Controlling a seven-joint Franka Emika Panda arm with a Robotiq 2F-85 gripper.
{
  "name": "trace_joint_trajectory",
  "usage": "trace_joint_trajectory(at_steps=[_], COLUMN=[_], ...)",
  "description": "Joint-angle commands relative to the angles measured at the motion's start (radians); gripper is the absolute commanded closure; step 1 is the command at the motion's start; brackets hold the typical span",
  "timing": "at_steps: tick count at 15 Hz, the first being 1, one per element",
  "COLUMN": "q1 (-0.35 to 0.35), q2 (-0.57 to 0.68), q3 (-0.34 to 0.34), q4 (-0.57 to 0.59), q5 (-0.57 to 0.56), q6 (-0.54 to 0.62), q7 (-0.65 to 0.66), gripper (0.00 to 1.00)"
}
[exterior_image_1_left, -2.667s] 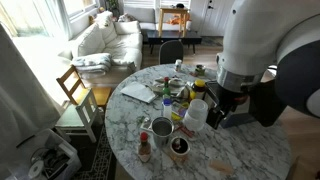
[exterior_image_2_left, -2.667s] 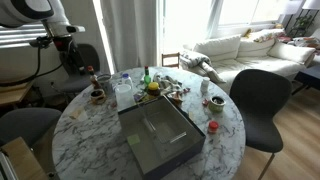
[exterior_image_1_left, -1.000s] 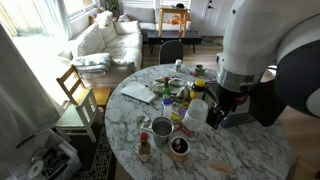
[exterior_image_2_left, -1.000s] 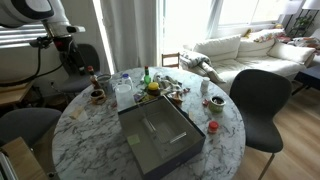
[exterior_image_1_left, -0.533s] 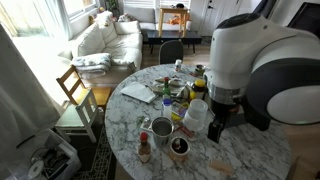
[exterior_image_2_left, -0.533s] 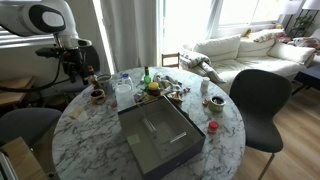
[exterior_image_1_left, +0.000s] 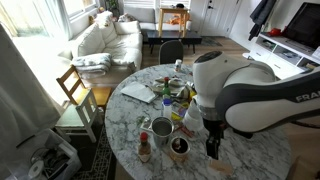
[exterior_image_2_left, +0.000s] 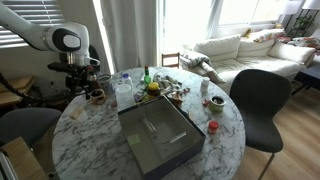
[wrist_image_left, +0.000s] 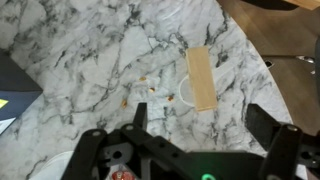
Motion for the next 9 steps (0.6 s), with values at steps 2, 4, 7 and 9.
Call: trace_joint_trajectory(at_steps=[2,4,7,9], q1=[0.021,0.021,0.015,0.015], q2=[0.019,0.014,0.021,0.049], q3=[-0.023,-0.023,-0.022,-0.019], q4=[0.011,0.012,0.010,0.019], q5=[0.003,0.003,0.035,0.057], q6=[-0.001,-0.001,0.008,0.015], q7=[-0.002,-0.002,-0.040,-0.072], gripper=[0.00,0.00,0.00,0.00])
